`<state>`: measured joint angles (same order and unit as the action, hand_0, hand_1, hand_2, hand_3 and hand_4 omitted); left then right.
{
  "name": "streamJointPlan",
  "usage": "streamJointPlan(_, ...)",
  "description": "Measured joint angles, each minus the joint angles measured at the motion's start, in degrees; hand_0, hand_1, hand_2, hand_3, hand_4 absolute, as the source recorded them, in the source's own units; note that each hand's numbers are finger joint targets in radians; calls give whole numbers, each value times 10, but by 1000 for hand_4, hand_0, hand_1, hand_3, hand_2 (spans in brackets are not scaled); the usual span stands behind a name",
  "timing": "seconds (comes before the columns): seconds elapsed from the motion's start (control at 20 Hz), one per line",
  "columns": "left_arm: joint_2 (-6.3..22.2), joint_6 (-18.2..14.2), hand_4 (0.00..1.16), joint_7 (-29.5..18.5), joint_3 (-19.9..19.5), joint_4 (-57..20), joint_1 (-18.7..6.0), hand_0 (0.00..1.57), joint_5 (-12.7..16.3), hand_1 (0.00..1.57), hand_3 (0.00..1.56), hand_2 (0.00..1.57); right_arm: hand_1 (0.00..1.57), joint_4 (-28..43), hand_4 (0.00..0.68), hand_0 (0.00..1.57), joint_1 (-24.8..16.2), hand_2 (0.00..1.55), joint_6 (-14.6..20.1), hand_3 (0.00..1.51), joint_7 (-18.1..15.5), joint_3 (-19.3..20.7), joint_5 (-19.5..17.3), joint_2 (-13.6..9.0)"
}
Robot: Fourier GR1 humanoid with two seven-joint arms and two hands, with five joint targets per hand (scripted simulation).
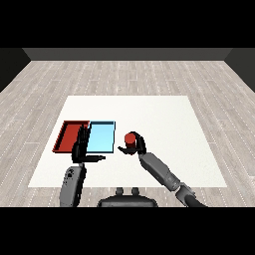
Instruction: Pick the red can and put it in the red box
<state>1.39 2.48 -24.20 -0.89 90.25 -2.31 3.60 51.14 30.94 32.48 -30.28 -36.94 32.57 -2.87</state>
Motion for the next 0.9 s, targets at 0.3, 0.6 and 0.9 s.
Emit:
streamJointPlan(0.3,-6,1,0,-1,26,6,17,0,-12,0,0,0,1463,111,661,1463,-11,1438,21,1387,50,10,-52,-30)
streamJointPlan(0.6,-11,-23,0,61,70,24,2,0,-16,0,0,0,1448,208,654,1448,-38,1431,28,1385,93,21,-98,-43)
streamJointPlan(0.9,-13,-67,0,91,122,10,-21,0,-17,0,0,0,1451,245,653,1451,-57,1427,7,1380,122,58,-148,-32)
